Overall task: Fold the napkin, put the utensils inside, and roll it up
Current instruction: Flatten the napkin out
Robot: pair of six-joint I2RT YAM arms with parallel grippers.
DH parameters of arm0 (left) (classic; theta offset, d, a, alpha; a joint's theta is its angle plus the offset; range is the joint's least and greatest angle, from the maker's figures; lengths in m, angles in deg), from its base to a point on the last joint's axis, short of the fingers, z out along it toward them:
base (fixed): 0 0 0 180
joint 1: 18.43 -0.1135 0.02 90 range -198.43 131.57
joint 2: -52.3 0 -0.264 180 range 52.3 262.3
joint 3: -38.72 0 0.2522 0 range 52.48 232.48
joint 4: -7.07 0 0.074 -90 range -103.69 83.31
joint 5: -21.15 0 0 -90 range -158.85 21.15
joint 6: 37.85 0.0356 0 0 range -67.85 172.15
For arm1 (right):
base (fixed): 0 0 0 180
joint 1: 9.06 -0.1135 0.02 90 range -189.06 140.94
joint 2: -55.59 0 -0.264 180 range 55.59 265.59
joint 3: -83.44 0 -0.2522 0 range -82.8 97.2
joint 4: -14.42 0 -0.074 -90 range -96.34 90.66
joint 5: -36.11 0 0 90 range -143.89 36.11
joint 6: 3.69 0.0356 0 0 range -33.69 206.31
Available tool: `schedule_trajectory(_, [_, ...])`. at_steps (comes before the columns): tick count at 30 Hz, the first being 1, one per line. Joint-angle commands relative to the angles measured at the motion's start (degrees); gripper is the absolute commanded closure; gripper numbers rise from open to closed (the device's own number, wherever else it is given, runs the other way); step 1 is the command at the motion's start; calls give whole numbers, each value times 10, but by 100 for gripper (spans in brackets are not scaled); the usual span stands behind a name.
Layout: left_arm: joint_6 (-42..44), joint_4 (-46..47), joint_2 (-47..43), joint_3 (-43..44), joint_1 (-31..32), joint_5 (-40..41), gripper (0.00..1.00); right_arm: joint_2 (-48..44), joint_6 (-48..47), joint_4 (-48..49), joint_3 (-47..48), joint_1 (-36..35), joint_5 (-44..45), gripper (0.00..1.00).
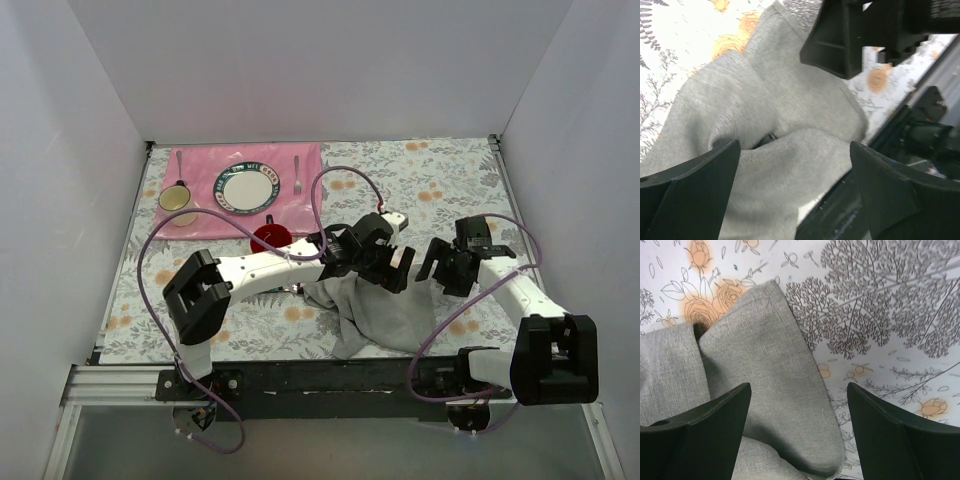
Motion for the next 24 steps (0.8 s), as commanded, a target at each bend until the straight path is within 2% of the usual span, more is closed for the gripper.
schedule_trajectory(1, [35, -15, 19, 47, -1, 49, 14, 28, -48, 16, 61, 1, 25, 16])
schedule_trajectory(5, [30, -29, 49, 59, 0, 61, 33, 68, -56, 18, 89, -11, 31, 23])
schedule_trajectory(7, [26, -38, 57, 62, -1, 86, 36, 87, -60, 18, 99, -36, 41, 25])
schedule_trajectory(9, [26, -44, 48, 61, -1, 103, 32, 107, -67, 15, 117, -57, 70, 25])
schedule_trajectory(10, [28, -45, 42, 57, -1, 110, 21, 114, -70, 14, 120, -61, 74, 25])
schedule_trajectory(13, [39, -46, 20, 56, -1, 89, 8, 136, -73, 12, 124, -72, 94, 25])
schedule_trajectory(19, [29, -58, 18, 54, -1, 102, 6, 162, -67, 18, 119, -106, 115, 26])
schedule_trajectory(24, [27, -68, 42, 55, -1, 121, 13, 160, -60, 34, 108, -126, 118, 33])
